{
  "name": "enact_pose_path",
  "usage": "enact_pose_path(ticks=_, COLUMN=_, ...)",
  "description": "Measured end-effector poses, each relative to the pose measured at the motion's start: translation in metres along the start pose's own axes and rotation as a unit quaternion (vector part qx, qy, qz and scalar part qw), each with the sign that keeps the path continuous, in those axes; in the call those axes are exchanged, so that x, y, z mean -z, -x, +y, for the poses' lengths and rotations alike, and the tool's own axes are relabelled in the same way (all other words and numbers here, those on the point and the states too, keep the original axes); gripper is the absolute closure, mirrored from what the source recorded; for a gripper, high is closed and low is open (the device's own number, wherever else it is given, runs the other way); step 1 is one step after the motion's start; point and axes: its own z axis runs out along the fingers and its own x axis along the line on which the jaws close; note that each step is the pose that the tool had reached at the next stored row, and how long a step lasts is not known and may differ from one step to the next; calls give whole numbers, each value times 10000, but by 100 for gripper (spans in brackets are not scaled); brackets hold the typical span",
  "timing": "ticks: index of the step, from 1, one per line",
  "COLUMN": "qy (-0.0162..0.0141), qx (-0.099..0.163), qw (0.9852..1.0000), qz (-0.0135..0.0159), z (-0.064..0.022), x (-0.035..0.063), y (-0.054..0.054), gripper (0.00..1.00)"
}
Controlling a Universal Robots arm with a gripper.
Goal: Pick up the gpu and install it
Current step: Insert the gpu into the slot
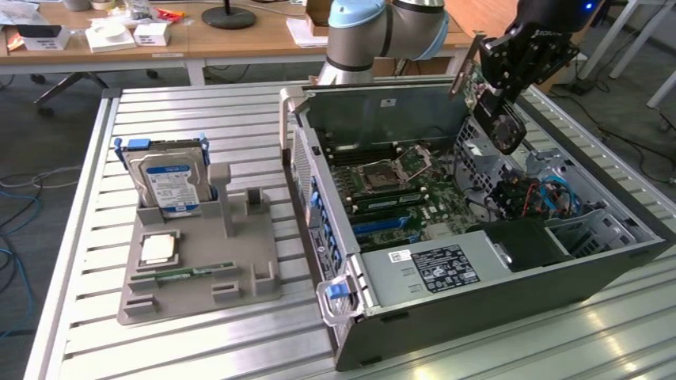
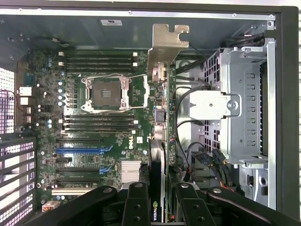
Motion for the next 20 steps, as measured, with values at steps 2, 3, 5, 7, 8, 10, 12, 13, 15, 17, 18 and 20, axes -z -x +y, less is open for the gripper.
enact_pose_path(ticks=2, qy=1, qx=35, qw=10000, qz=3, z=0, x=0, y=0, gripper=74)
enact_pose_path(ticks=3, qy=2, qx=56, qw=10000, qz=5, z=0, x=-1, y=0, gripper=74)
enact_pose_path(ticks=5, qy=2, qx=108, qw=9999, qz=10, z=0, x=0, y=-1, gripper=74)
enact_pose_path(ticks=7, qy=4, qx=177, qw=9998, qz=16, z=0, x=0, y=-1, gripper=74)
enact_pose_path(ticks=8, qy=5, qx=211, qw=9998, qz=19, z=0, x=0, y=-2, gripper=74)
enact_pose_path(ticks=10, qy=6, qx=284, qw=9996, qz=26, z=0, x=0, y=-3, gripper=74)
enact_pose_path(ticks=12, qy=8, qx=352, qw=9994, qz=32, z=0, x=0, y=-5, gripper=74)
enact_pose_path(ticks=13, qy=8, qx=385, qw=9993, qz=35, z=0, x=0, y=-5, gripper=74)
enact_pose_path(ticks=15, qy=9, qx=446, qw=9990, qz=41, z=0, x=0, y=-7, gripper=74)
enact_pose_path(ticks=17, qy=10, qx=501, qw=9987, qz=46, z=0, x=0, y=-9, gripper=74)
enact_pose_path(ticks=18, qy=11, qx=528, qw=9986, qz=48, z=0, x=0, y=-10, gripper=74)
enact_pose_path(ticks=20, qy=12, qx=612, qw=9981, qz=56, z=0, x=0, y=-11, gripper=74)
